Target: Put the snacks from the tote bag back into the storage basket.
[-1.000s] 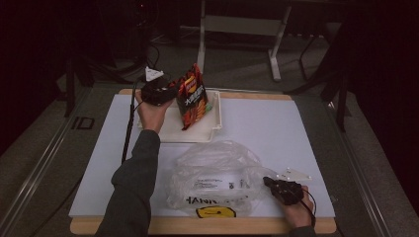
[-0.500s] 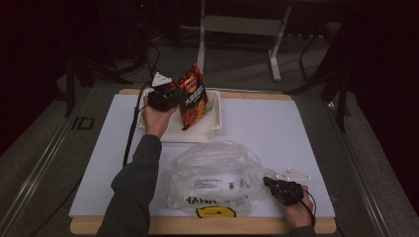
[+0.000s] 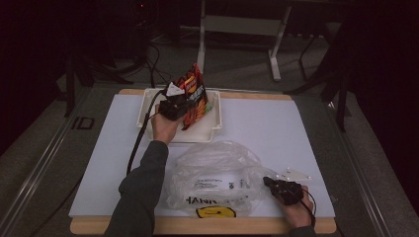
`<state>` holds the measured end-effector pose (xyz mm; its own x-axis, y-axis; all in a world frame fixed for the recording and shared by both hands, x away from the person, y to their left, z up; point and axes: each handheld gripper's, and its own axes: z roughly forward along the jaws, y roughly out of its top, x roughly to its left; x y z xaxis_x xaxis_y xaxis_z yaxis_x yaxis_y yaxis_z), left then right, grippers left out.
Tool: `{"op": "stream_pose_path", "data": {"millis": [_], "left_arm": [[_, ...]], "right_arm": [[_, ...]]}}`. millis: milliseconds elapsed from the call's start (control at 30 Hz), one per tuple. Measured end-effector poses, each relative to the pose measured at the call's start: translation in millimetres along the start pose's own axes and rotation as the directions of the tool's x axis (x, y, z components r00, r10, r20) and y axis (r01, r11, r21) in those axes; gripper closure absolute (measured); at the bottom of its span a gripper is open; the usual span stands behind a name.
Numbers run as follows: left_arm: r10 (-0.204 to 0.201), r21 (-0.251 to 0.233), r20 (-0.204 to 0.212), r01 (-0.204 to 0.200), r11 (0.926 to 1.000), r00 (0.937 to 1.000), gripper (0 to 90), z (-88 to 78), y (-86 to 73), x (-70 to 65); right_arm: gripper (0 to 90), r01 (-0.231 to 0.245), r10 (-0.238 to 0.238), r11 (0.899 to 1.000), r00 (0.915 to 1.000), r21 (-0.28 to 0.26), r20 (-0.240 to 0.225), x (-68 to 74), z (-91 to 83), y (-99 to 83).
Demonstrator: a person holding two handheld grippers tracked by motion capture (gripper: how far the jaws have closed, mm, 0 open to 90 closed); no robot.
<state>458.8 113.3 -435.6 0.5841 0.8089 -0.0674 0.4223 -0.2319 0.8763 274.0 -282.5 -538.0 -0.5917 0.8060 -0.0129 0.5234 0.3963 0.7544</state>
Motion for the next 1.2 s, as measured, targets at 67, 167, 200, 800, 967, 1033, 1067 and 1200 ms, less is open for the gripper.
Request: {"op": "stream_pose_path", "data": {"millis": [67,167,200,800,967,1033,1067,1200], "left_arm": [[-0.001,0.015,-0.009,0.001,0.9999,1.0,90.0,4.6,-3.2,-1.0],[0.002,0.048,-0.02,-0.001,0.9989,0.9998,90.0,12.1,-7.7,-2.2],[0.005,0.056,-0.021,-0.004,0.9984,0.9998,90.0,14.8,-9.0,-3.0],[0.014,0.192,-0.095,0.004,0.9814,0.9954,90.0,37.6,-33.7,2.7],[0.039,0.211,-0.114,-0.014,0.9773,0.9927,90.0,37.4,-34.7,6.0],[0.044,0.218,-0.119,-0.017,0.9758,0.9919,90.0,38.0,-35.3,6.5],[0.048,0.223,-0.125,-0.02,0.9746,0.991,90.0,38.9,-35.9,6.5],[0.073,0.254,-0.131,-0.037,0.9664,0.9887,90.0,42.2,-38.5,7.5]], "right_arm": [[88.2,0.0,0.0,1.0,1.0,0.0,0.0,0.0,0.0,0.0],[88.2,0.0,0.0,1.0,1.0,0.0,0.0,0.0,0.0,0.0],[88.3,0.0,0.0,1.0,1.0,0.0,0.001,0.0,0.0,0.0],[88.2,-0.002,0.002,1.0,1.0,-0.002,-0.001,-0.2,0.1,-0.2],[88.2,-0.001,0.001,1.0,1.0,-0.002,0.0,-0.1,0.1,-0.2],[88.2,-0.002,0.002,1.0,1.0,-0.003,-0.001,-0.1,0.1,-0.2],[88.2,-0.001,0.001,1.0,1.0,-0.002,0.0,0.0,0.1,-0.2],[88.3,-0.001,0.001,1.0,1.0,-0.002,0.002,0.3,0.0,-0.3]]}}
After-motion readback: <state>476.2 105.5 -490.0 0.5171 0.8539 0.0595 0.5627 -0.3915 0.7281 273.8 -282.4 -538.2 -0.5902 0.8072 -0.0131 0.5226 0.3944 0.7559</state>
